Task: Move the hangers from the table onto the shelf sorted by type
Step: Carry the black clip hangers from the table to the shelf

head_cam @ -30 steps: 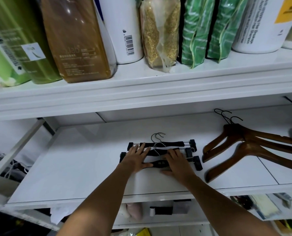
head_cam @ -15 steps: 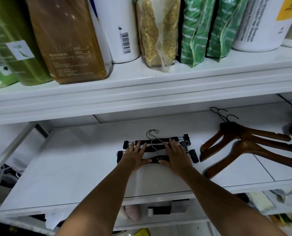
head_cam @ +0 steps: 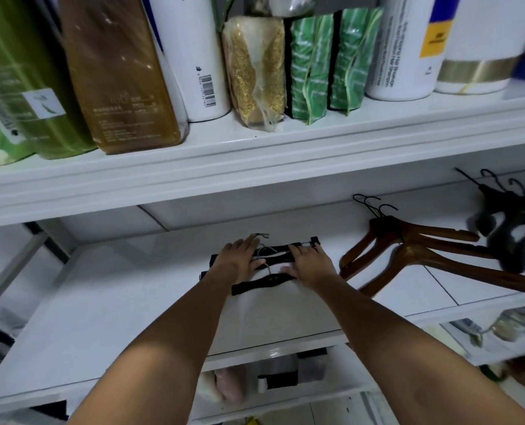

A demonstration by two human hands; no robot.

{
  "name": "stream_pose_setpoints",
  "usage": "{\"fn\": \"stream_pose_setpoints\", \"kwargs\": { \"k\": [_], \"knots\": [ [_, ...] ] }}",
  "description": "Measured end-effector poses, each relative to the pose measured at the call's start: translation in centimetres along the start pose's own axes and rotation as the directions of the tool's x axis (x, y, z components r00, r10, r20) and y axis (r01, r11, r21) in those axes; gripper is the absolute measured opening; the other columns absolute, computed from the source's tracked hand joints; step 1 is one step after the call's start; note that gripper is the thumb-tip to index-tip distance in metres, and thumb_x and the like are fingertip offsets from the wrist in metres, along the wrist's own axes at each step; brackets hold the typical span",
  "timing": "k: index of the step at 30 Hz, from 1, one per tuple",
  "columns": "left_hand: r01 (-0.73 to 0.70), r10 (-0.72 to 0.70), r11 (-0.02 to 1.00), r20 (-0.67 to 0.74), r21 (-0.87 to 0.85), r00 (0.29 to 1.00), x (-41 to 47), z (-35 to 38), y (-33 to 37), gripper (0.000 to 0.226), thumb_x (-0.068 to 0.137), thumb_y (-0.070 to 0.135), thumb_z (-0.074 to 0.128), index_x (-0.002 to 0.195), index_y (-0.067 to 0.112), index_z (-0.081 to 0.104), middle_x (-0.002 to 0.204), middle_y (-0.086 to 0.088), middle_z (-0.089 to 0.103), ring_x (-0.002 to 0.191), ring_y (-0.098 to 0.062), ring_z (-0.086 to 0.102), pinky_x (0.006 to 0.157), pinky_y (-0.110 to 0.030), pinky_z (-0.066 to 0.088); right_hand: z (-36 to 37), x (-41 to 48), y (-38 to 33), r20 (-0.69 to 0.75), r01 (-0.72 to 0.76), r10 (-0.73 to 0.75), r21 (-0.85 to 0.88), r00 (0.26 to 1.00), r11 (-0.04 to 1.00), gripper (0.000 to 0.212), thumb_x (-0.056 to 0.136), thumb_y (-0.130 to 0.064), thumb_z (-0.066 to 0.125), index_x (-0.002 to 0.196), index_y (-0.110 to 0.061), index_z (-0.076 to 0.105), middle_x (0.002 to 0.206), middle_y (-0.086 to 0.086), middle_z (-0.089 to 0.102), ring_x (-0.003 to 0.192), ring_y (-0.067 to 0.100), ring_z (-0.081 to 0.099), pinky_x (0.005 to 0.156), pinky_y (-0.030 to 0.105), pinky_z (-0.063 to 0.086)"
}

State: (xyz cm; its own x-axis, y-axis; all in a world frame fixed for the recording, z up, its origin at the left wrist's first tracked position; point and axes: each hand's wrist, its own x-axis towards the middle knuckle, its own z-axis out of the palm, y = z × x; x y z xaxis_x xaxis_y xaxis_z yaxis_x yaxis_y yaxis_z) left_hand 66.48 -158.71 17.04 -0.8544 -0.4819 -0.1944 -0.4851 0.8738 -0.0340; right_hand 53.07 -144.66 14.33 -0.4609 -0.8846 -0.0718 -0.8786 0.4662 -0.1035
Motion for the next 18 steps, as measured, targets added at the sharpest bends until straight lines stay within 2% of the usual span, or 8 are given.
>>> {"fn": "stream_pose_setpoints", "kwargs": {
  "k": [4, 8, 13, 18],
  "knots": [
    [-0.1, 0.097, 0.994, -0.095, -0.034, 0.991, 0.1, -2.8, 2.1, 0.061, 0.1, 0.044, 0.035, 0.151, 0.016, 0.016, 0.158, -0.004, 0.021, 0.143, -0.021, 0.024, 0.117, -0.034, 0.018, -3.1, -1.9, 0.8, -0.058, -0.058, 0.06, 0.033, 0.997, 0.998, 0.058, 0.098, -0.048, 0.04, 0.144, -0.014, 0.034, 0.141, 0.01, 0.047, 0.13, 0.025, 0.043, 0.113, 0.037, 0.022],
    [-0.157, 0.148, 0.986, -0.146, -0.053, 0.978, 0.1, -4.6, 5.4, 0.063, 0.098, 0.046, 0.037, 0.151, 0.017, 0.016, 0.158, -0.003, 0.021, 0.143, -0.022, 0.024, 0.117, -0.032, 0.017, -5.1, -4.6, 2.2, -0.153, -0.123, 0.124, 0.013, 0.98, 0.992, 0.052, 0.099, -0.044, 0.04, 0.141, -0.015, 0.041, 0.138, 0.009, 0.05, 0.125, 0.028, 0.047, 0.107, 0.036, 0.029],
    [-0.239, 0.228, 0.97, -0.175, -0.044, 0.958, 0.1, -6.9, 11.0, 0.063, 0.098, 0.042, 0.041, 0.15, 0.016, 0.018, 0.156, -0.007, 0.024, 0.14, -0.026, 0.028, 0.115, -0.033, 0.022, -7.7, -8.4, 5.0, -0.225, -0.233, 0.229, 0.007, 0.947, 0.972, 0.05, 0.099, -0.039, 0.039, 0.144, -0.017, 0.038, 0.139, 0.01, 0.05, 0.124, 0.027, 0.049, 0.106, 0.036, 0.033],
    [-0.332, 0.307, 0.939, -0.215, -0.088, 0.927, 0.0, -10.6, 16.7, 0.065, 0.098, 0.04, 0.04, 0.151, 0.016, 0.011, 0.159, -0.006, 0.014, 0.144, -0.025, 0.02, 0.119, -0.033, 0.014, -10.7, -13.1, 8.8, -0.311, -0.342, 0.32, -0.014, 0.895, 0.94, 0.049, 0.098, -0.036, 0.041, 0.143, -0.017, 0.038, 0.136, 0.01, 0.052, 0.119, 0.029, 0.052, 0.101, 0.037, 0.035]
  ]
}}
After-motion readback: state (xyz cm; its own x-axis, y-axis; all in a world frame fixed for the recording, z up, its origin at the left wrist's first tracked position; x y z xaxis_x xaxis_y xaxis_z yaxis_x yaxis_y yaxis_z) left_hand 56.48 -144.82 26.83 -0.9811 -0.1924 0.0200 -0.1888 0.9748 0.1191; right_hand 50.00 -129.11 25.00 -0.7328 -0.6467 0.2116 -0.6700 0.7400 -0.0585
